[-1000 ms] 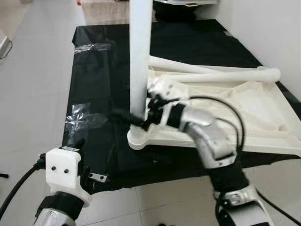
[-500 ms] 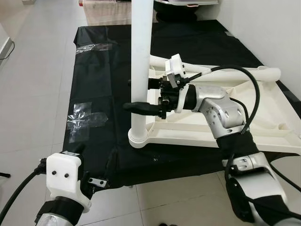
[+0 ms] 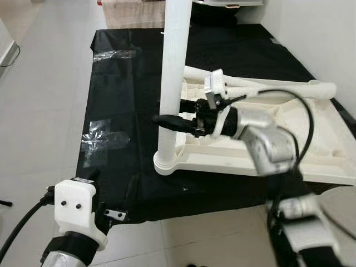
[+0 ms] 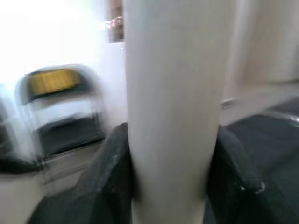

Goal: Building children table

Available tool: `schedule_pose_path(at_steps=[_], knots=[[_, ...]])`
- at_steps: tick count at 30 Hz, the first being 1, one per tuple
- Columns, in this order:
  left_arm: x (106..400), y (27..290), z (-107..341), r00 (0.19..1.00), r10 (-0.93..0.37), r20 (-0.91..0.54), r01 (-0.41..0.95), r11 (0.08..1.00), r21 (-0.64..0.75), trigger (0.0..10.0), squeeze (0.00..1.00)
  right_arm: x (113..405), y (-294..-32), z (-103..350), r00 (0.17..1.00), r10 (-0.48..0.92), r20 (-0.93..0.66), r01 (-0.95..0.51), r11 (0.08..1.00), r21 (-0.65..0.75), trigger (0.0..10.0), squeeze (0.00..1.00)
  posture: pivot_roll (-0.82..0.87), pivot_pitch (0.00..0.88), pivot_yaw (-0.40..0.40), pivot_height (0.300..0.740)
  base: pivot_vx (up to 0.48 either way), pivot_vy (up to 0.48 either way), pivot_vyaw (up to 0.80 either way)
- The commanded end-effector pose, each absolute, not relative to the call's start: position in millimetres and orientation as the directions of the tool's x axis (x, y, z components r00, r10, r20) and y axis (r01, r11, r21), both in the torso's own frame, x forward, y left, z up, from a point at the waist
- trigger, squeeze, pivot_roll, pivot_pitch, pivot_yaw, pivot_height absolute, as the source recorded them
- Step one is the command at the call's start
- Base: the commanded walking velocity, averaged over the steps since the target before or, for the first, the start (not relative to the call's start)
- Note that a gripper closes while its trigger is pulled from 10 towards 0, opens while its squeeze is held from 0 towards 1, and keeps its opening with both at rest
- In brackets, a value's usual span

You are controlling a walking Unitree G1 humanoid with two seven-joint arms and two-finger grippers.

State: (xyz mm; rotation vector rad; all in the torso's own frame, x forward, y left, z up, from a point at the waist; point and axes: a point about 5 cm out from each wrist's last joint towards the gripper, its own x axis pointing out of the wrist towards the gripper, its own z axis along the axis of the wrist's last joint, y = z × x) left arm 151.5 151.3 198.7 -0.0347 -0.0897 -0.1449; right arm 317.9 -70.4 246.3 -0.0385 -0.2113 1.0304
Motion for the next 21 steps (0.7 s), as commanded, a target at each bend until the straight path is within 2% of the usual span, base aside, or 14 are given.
schedule_pose_path(at_steps=[1, 2, 4, 6, 7, 12, 13, 14, 15, 16, 17, 18, 19, 21], knots=[[150, 153, 198, 0.986, -0.146, 0.077, 0.149, 0.988, -0.033, 10.0, 0.0, 301, -73, 187, 0.751, 0.653, -0.094, -0.66, 0.749, -0.064, 0.0, 0.0, 0.1, 0.224, -0.065, 0.74, 0.0, 0.0, 0.0], [150, 153, 198, 0.986, -0.146, 0.077, 0.149, 0.988, -0.033, 10.0, 0.0, 301, -73, 187, 0.751, 0.653, -0.094, -0.66, 0.749, -0.064, 0.0, 0.0, 0.1, 0.224, -0.065, 0.74, 0.0, 0.0, 0.0], [152, 151, 197, 0.985, -0.158, 0.075, 0.161, 0.986, -0.037, 10.0, 0.0, 287, -51, 189, 0.754, 0.652, -0.075, -0.655, 0.755, -0.019, 0.0, 0.0, 0.1, 0.211, -0.061, 0.74, 0.0, 0.0, 0.0], [152, 151, 197, 0.985, -0.158, 0.075, 0.161, 0.986, -0.037, 10.0, 0.0, 287, -51, 189, 0.754, 0.652, -0.075, -0.655, 0.755, -0.019, 0.0, 0.0, 0.1, 0.211, -0.061, 0.74, 0.0, 0.0, 0.0], [153, 150, 196, 0.984, -0.162, 0.076, 0.165, 0.986, -0.038, 10.0, 0.0, 289, -43, 194, 0.742, 0.669, -0.05, -0.67, 0.743, -0.01, 0.0, 0.0, 0.1, 0.209, -0.061, 0.74, 0.0, 0.0, 0.0], [154, 150, 197, 0.984, -0.159, 0.079, 0.162, 0.986, -0.036, 10.0, 0.0, 302, -34, 210, 0.737, 0.676, 0.001, -0.675, 0.737, -0.025, 0.0, 0.0, 0.1, 0.204, -0.069, 0.74, 0.0, 0.0, 0.0], [154, 151, 197, 0.985, -0.154, 0.082, 0.157, 0.987, -0.035, 10.0, 0.0, 305, -31, 216, 0.73, 0.683, 0.013, -0.683, 0.73, -0.025, 1.1, 0.0, 0.1, 0.204, -0.069, 0.74, 0.0, 0.0, 0.0], [155, 152, 198, 0.985, -0.15, 0.082, 0.153, 0.987, -0.037, 10.0, 0.0, 305, -29, 221, 0.72, 0.693, 0.021, -0.693, 0.721, -0.026, 10.0, 0.0, 0.1, 0.204, -0.069, 0.74, 0.0, 0.0, 0.0], [155, 152, 198, 0.985, -0.15, 0.082, 0.153, 0.987, -0.037, 10.0, 0.0, 305, -29, 221, 0.72, 0.693, 0.021, -0.693, 0.721, -0.026, 10.0, 0.0, 0.1, 0.204, -0.069, 0.74, 0.0, 0.0, 0.0], [155, 152, 198, 0.986, -0.148, 0.083, 0.152, 0.988, -0.038, 10.0, 0.0, 304, -27, 225, 0.693, 0.721, 0.032, -0.72, 0.693, -0.023, 10.0, 0.2, 0.1, 0.204, -0.069, 0.74, 0.0, 0.0, 0.0], [155, 152, 198, 0.986, -0.148, 0.083, 0.152, 0.988, -0.038, 10.0, 0.0, 304, -27, 225, 0.693, 0.721, 0.032, -0.72, 0.693, -0.023, 10.0, 0.2, 0.1, 0.204, -0.069, 0.74, 0.0, 0.0, 0.0], [155, 151, 198, 0.985, -0.15, 0.081, 0.154, 0.987, -0.042, 10.0, 0.0, 303, -30, 235, 0.585, 0.808, 0.07, -0.81, 0.587, -0.004, 10.0, 1.0, 0.1, 0.209, -0.074, 0.74, 0.0, 0.0, 0.0], [155, 151, 198, 0.985, -0.15, 0.081, 0.154, 0.987, -0.042, 10.0, 0.0, 303, -30, 235, 0.585, 0.808, 0.07, -0.81, 0.587, -0.004, 10.0, 1.0, 0.1, 0.209, -0.074, 0.74, 0.0, 0.0, 0.0], [155, 150, 198, 0.985, -0.151, 0.081, 0.155, 0.987, -0.044, 10.0, 0.0, 306, -38, 243, 0.508, 0.855, 0.106, -0.858, 0.513, -0.026, 10.0, 1.0, 0.1, 0.21, -0.085, 0.74, 0.0, 0.0, 0.0]])
